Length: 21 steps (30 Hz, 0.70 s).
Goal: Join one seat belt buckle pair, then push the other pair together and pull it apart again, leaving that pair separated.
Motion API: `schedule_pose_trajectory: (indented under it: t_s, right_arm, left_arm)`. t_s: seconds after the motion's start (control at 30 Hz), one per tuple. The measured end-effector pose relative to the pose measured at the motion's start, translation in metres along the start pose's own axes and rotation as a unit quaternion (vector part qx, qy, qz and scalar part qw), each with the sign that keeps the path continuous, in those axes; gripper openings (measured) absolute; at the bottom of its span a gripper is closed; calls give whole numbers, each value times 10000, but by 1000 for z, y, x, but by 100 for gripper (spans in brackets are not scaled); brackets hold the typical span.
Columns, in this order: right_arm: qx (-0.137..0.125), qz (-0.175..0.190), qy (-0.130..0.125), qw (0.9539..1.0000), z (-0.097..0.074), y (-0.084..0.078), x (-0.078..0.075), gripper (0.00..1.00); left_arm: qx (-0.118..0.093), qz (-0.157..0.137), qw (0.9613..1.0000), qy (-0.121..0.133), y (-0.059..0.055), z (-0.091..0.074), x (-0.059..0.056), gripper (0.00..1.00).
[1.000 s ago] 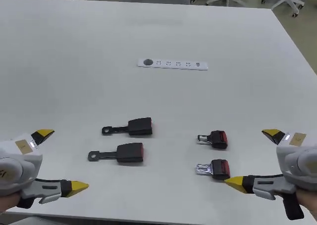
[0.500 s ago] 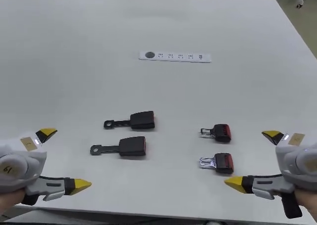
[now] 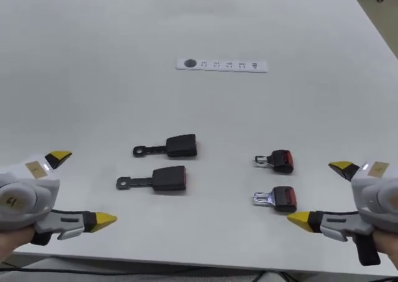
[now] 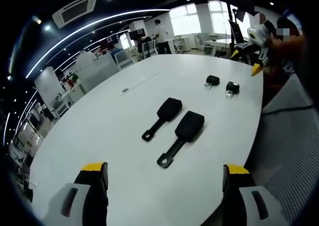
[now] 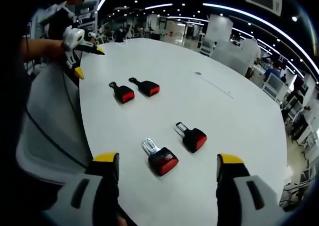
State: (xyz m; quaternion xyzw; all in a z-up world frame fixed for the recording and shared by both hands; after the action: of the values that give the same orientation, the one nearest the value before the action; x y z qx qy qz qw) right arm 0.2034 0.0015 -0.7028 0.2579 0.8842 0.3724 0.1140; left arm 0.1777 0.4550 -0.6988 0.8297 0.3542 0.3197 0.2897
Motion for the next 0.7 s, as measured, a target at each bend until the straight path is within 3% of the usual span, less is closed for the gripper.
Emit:
schedule_pose_trajectory:
  t_s: [0.2, 0.6, 0.7]
  right_arm:
    - [-79, -61, 29, 9999, -2, 3, 5, 81]
    - [221, -246, 224, 9992, 5, 2, 10, 82]
    - [251, -343, 289, 9987, 7, 3, 9, 79]
  left_arm:
    - [11, 21, 10000, -55, -2, 2, -2, 96]
    - [54, 232, 9994, -257, 7, 16, -9, 90]
    - [110, 286, 9989, -348, 10, 19, -13, 81]
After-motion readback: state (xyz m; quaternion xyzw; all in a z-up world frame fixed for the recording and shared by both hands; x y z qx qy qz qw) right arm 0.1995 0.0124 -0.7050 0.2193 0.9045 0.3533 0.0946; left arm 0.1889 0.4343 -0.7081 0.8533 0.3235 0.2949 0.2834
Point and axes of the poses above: the centre of the closed fingertips' face, and the gripper's own axes: z roughly forward along the fingers, x roughly to its left, y roughly out of its top, the point moved 9 cm from there along -z, roughly backward along the fingers, and after that the axes turned 10 degrees about y, right-handed, at the moved point
